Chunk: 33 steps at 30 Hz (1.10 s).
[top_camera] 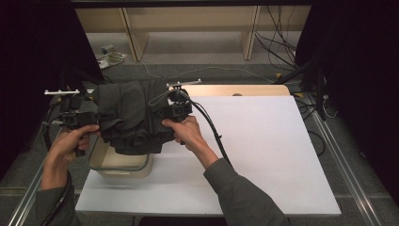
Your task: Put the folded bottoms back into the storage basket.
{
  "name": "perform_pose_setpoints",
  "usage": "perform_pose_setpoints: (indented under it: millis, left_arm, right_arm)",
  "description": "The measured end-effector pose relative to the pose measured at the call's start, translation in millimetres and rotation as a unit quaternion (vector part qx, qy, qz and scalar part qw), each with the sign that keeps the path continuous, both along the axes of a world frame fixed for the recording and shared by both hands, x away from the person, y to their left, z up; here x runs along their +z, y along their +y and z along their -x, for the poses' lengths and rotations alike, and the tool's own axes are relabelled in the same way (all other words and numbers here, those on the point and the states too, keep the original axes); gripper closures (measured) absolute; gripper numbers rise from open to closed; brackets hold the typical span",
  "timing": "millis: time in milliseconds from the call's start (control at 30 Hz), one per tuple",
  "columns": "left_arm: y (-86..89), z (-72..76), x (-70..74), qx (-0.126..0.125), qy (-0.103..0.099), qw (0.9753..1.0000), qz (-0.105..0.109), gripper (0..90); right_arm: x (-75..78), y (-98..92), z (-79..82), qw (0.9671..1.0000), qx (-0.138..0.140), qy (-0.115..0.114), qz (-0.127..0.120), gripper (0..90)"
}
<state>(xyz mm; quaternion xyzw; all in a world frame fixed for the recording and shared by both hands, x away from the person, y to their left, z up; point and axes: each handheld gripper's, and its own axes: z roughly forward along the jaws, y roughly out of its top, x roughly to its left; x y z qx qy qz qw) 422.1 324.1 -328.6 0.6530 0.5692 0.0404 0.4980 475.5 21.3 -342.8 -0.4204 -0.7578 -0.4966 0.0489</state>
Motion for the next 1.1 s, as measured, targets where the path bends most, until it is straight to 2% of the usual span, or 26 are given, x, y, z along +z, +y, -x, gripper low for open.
perform_pose_setpoints:
  millis: [433,633,700,800,833,967,1100]
  left_arm:
    - [10.2,-1.8,-6.1,0.020,0.013,0.9995,-0.022,69.3]
    - [10.9,-4.1,-10.7,0.028,0.022,0.9986,-0.040,69.3]
    - [11.0,-6.5,-14.6,0.036,0.027,0.9977,-0.050,69.3]
    - [10.8,-7.6,-16.4,0.038,0.031,0.9973,-0.054,69.3]
    - [10.1,-8.4,-18.0,0.040,0.034,0.9966,-0.063,69.3]
    - [7.4,-10.9,-21.8,0.042,0.040,0.9954,-0.076,69.3]
    - [3.6,-16.0,-30.9,0.047,0.056,0.9927,-0.096,69.3]
  right_arm:
    - [-11.4,27.2,-2.0,0.9998,-0.008,0.013,0.008,73.8]
    - [-20.1,38.1,-2.1,0.9995,-0.012,0.020,0.021,73.0]
    - [-22.8,40.8,-2.3,0.9994,-0.013,0.021,0.025,72.8]
    - [-26.3,44.7,-2.2,0.9992,-0.014,0.024,0.029,72.0]
    - [-27.5,45.9,-2.2,0.9991,-0.013,0.027,0.031,71.5]
    - [-30.9,48.4,-3.0,0.9985,-0.009,0.033,0.041,70.3]
    - [-37.1,51.6,-4.3,0.9974,-0.003,0.045,0.056,68.1]
